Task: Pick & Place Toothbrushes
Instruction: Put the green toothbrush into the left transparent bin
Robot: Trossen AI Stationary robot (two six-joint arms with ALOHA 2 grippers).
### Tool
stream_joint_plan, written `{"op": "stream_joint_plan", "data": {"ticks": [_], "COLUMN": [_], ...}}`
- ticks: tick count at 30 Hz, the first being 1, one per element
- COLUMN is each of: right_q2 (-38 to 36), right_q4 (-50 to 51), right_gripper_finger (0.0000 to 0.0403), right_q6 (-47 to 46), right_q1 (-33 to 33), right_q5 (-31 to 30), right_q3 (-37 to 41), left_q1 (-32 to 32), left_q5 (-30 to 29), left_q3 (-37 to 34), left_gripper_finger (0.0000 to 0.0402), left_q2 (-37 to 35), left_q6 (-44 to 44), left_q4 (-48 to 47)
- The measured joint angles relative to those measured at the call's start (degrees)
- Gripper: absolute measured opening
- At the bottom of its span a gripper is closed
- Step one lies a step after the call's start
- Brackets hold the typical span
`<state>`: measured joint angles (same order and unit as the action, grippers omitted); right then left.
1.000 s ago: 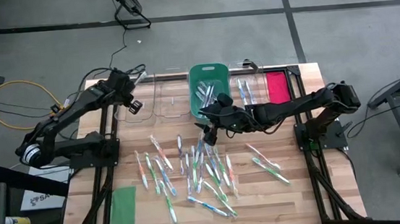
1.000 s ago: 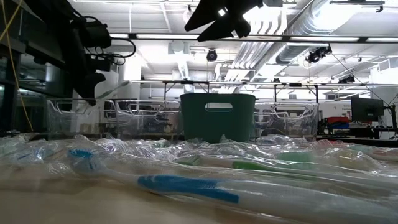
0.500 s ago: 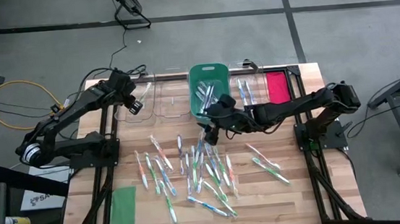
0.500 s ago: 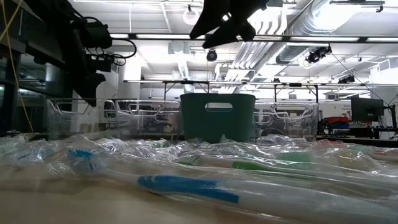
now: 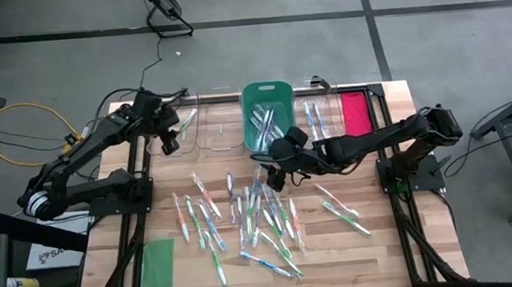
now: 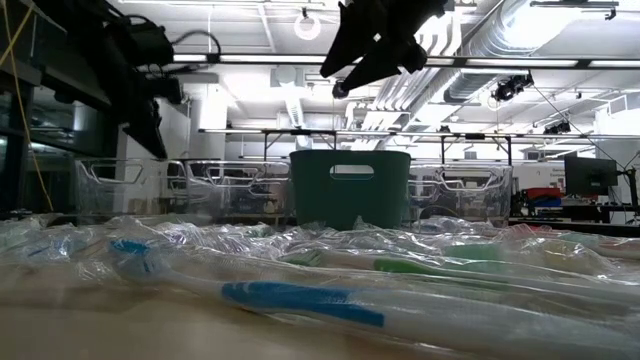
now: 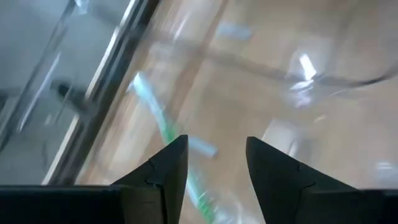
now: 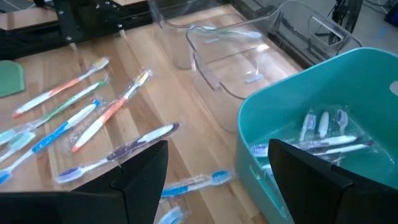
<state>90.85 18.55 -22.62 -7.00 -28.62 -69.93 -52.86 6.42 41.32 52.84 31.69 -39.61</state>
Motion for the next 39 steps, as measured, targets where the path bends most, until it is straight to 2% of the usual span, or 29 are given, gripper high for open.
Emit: {"op": "stream_joint_plan", "data": {"ticks": [5,11,19,25,28,33,39], "right_q2": [0.0,0.0,0.0,-0.1,-0.1,-0.1,-0.1], "right_q4": [0.2,3.1,28.6,42.2,42.2,35.5,31.2], "right_gripper_finger": [0.0270,0.0270,0.0270,0.0270,0.0270,0.0270,0.0270], "right_q6": [-0.1,-3.6,-26.4,-44.2,-50.8,-59.5,-66.0], "right_q1": [-0.7,-0.7,-4.9,-11.7,-15.4,-21.1,-25.5], "right_q5": [0.0,0.0,0.3,2.4,6.9,14.7,16.5], "right_q3": [0.0,0.0,0.0,1.9,5.9,13.5,16.1], "left_q1": [1.6,10.9,27.3,35.0,37.0,38.0,37.9], "left_q5": [7.2,7.8,2.5,-1.3,-3.3,-4.4,-4.5], "left_q3": [0.0,0.0,0.0,0.0,0.0,0.0,0.0], "left_gripper_finger": [0.0157,0.0157,0.0157,0.0157,0.0157,0.0157,0.0157], "left_q2": [-6.0,-10.8,-11.0,-10.7,-10.7,-10.7,-10.7], "left_q6": [3.3,1.6,-0.5,-0.4,-0.3,-0.3,-0.1], "left_q4": [-2.1,-2.9,2.9,8.6,8.7,8.6,8.6]}}
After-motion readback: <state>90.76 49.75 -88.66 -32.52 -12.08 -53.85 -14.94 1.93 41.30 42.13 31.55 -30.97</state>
